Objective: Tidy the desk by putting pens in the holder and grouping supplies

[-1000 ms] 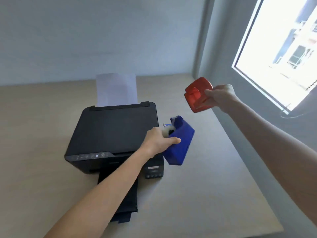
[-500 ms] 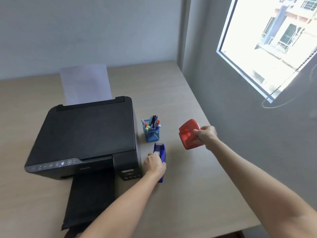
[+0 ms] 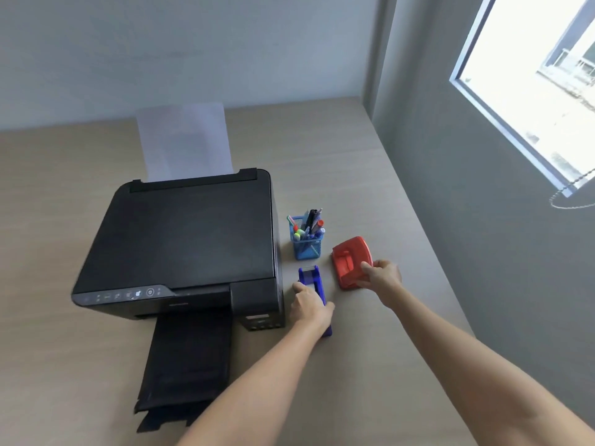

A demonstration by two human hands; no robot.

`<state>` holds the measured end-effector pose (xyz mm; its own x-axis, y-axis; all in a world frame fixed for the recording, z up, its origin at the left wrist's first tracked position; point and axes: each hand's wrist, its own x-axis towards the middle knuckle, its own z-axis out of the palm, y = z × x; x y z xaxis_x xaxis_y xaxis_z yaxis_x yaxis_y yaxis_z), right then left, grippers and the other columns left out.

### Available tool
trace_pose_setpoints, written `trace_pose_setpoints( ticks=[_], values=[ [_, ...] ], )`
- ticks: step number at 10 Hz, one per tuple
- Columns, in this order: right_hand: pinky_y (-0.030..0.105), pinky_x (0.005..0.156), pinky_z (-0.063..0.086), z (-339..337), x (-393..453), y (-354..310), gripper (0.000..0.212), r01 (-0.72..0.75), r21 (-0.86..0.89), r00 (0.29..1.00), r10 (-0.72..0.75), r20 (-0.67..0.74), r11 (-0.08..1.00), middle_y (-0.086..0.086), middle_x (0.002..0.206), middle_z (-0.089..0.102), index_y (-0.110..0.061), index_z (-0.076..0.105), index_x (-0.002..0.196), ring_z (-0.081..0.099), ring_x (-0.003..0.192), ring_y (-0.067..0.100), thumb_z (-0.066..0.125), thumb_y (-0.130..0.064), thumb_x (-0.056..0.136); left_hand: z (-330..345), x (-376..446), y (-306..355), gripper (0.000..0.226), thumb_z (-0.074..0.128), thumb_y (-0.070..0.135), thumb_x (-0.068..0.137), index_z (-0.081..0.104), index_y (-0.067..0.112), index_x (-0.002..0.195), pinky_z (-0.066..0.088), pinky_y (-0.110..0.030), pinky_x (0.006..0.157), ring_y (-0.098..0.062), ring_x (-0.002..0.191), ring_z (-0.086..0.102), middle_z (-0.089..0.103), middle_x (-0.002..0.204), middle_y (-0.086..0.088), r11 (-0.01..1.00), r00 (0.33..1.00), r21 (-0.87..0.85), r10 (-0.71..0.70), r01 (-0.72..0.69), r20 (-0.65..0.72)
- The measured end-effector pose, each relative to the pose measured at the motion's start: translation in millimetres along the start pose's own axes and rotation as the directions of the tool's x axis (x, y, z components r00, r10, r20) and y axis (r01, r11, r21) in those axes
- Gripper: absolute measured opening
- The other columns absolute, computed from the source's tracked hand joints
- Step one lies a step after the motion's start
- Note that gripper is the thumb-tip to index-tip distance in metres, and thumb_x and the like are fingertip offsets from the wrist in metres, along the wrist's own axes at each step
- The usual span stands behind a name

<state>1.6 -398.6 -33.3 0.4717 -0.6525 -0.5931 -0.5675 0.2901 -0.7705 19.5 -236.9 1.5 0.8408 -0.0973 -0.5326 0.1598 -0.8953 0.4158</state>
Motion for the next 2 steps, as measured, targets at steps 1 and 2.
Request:
trace_pose_setpoints(
  ticks=[1,2],
  values=[
    [0.052,0.085,0.056,-1,-5,-1,0.031,0.073,-0.165,0.997,-0.077,-0.017,0.984,0.019,0.096,0.066,-0.003,0.061,0.099,0.069,0.083,0.037,0.065,-0.03,0.084,-4,-7,1,0.072,0.071,0.043,0.081,0.032,0.003,0.127,0.049,-0.04,0.091,-0.035,0.116,0.059,0.059,0.127,-0.016,0.996,0.996,0.036,0.088,-0.088,-0.013],
    [0.047,0.098,0.047,-11,-21,-12,0.054,0.164,-0.286,0.98,-0.188,-0.061,0.944,0.019,0.129,0.054,-0.01,0.047,0.128,0.057,0.113,0.036,0.062,-0.039,0.085,-9,-29,-5,0.088,0.067,0.052,0.081,0.025,-0.001,0.137,0.049,-0.043,0.093,-0.037,0.117,0.057,0.055,0.128,-0.022,0.945,0.963,0.196,0.27,-0.263,-0.007]
  ],
)
